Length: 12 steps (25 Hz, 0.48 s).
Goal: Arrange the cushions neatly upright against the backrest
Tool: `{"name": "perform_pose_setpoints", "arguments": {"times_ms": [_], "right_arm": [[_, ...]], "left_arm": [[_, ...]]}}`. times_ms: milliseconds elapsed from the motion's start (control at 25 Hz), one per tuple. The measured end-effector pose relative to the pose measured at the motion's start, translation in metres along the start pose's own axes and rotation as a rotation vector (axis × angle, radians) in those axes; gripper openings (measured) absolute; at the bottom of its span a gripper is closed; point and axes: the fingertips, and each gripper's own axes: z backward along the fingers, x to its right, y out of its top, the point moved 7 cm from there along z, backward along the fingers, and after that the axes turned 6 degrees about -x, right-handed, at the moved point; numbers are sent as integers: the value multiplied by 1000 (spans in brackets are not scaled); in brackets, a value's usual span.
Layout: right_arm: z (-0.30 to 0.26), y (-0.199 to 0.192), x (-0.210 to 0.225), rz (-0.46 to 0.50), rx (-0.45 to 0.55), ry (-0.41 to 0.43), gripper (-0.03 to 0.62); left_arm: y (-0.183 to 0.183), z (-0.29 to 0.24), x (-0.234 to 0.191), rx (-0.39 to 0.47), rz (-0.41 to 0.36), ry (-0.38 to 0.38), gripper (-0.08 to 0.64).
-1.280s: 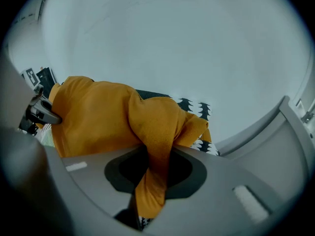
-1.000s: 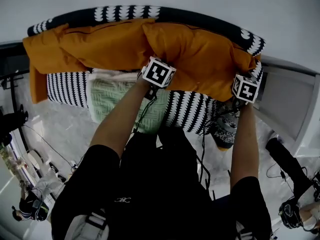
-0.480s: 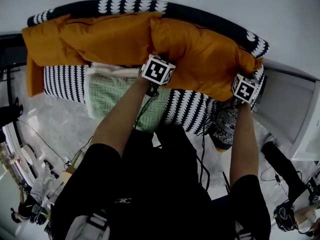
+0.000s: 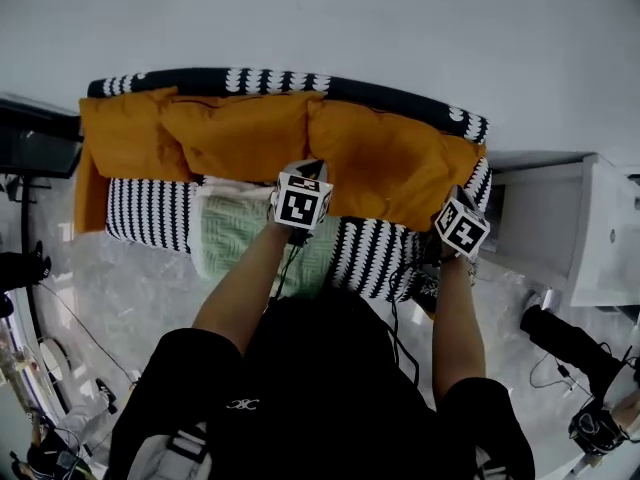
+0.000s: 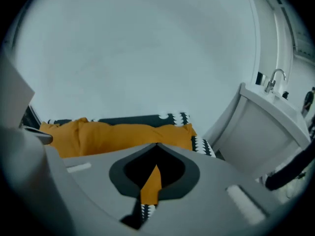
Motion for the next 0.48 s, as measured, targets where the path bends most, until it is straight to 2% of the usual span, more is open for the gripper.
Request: {"name": "perform_pose_setpoints", "arguments": {"times_ms": [280, 360, 480], "right_arm": [[119, 49, -94, 161, 316, 134, 5], [159, 60, -114, 155, 394, 180, 5], [210, 77, -138, 101, 485, 259, 5]], "left_arm": [[61, 124, 28, 256, -11, -49, 6], [69, 161, 37, 307, -8, -72, 6], [82, 215, 48, 405, -57, -60, 6]]}}
